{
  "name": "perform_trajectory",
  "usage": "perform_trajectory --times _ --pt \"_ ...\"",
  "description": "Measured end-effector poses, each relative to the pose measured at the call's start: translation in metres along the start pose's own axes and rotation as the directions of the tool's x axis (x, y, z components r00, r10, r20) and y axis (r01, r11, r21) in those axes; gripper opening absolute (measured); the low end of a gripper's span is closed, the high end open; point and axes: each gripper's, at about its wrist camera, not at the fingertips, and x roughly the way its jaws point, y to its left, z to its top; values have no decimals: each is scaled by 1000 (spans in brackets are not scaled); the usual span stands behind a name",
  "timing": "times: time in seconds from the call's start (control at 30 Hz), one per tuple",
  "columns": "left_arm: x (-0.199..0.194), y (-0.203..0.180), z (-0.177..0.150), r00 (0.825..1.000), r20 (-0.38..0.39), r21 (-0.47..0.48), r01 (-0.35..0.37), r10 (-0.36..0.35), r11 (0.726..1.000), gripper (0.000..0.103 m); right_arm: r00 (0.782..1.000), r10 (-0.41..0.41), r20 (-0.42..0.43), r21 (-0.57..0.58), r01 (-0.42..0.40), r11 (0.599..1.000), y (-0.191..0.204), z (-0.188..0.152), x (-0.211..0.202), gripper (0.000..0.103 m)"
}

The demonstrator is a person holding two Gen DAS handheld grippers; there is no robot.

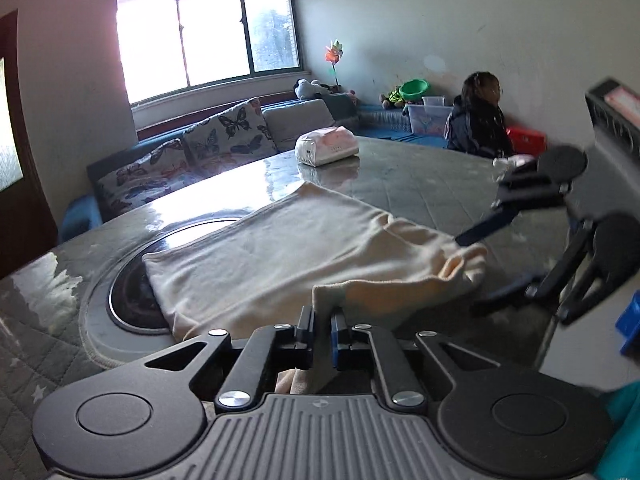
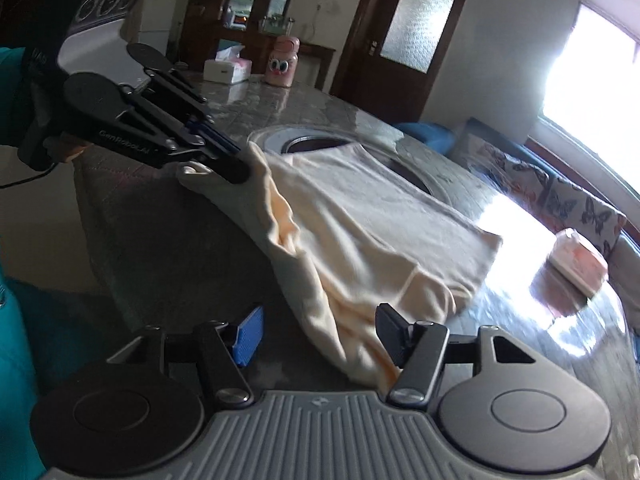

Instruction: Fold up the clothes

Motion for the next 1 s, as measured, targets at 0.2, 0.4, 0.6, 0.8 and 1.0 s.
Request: perform_trajectory --times 0.2,0.4,0.6,0.8,1.0 --pt "5 3 -6 1000 -24 -2 6 -6 1000 14 999 47 -14 92 -45 995 -20 9 26 25" --pt "-8 -4 -27 999 -44 58 -19 22 998 34 997 71 7 168 -71 983 -38 21 25 14" --pt "-9 -5 -41 995 -64 134 -71 80 988 37 997 73 14 196 -74 978 -44 29 27 10" --pt "-12 2 -42 996 -54 132 -70 77 989 12 998 51 40 217 -58 975 -37 26 19 7" --pt "-40 -3 -30 999 2 115 -47 47 992 10 995 29 100 218 -50 975 -32 27 -11 7"
